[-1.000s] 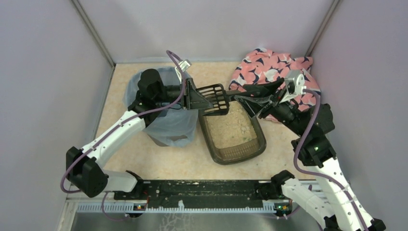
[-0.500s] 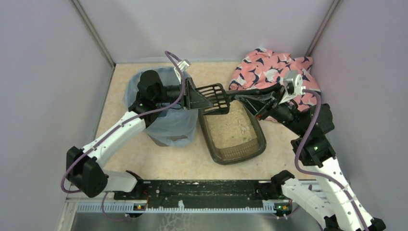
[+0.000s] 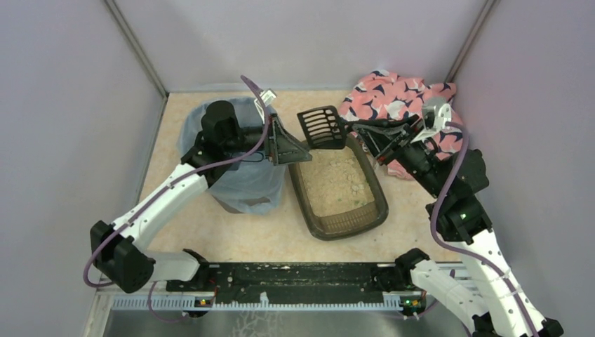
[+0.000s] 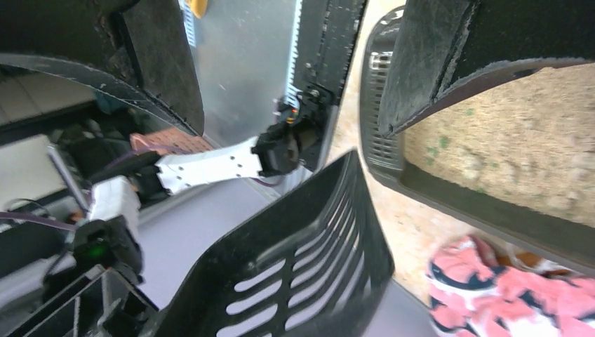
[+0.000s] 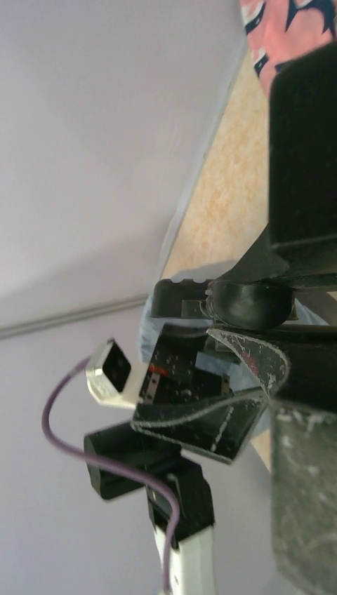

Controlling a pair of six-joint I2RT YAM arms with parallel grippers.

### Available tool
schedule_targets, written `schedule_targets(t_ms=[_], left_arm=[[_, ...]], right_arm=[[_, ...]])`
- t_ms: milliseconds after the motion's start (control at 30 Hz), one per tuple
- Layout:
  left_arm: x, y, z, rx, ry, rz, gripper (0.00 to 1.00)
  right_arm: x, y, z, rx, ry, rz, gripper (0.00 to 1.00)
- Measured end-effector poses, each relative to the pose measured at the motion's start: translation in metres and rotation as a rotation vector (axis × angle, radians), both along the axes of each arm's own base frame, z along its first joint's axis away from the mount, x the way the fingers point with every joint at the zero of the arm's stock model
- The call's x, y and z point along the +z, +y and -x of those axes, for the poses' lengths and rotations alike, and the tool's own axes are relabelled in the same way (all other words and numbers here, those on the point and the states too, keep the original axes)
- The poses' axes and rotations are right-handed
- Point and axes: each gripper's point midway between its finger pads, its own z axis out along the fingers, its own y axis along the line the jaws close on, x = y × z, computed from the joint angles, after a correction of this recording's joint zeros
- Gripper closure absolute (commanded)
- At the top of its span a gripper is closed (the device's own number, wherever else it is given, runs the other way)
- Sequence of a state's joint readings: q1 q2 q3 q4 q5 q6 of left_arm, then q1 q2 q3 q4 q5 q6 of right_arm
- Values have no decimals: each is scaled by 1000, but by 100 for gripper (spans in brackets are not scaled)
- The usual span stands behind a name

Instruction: Clean the litter box

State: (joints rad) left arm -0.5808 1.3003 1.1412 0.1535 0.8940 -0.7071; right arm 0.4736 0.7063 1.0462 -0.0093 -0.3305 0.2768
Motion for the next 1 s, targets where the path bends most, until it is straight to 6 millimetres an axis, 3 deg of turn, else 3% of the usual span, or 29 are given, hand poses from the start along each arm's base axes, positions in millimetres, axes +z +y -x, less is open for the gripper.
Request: schedule_targets(t_ms=[300, 400, 467, 633, 800, 1000], left_arm=[[9, 22, -23, 203, -149, -101, 1], [21, 26, -20, 215, -207, -86, 1], [33, 26, -20, 211, -238, -64, 1], [69, 20, -22, 193, -337, 19, 1], [92, 26, -14, 206, -445, 96, 1], [129, 53, 9, 305, -621, 182, 1]], right_arm=[[20, -41, -31, -288, 83, -3, 100], [11, -44, -50, -352, 142, 38, 100], [-8, -40, -66, -376, 200, 84, 100], [-84, -28, -105, -413, 398, 254, 100], [-152, -24, -119, -416, 544, 422, 100], [-187, -25, -133, -439, 596, 538, 100]])
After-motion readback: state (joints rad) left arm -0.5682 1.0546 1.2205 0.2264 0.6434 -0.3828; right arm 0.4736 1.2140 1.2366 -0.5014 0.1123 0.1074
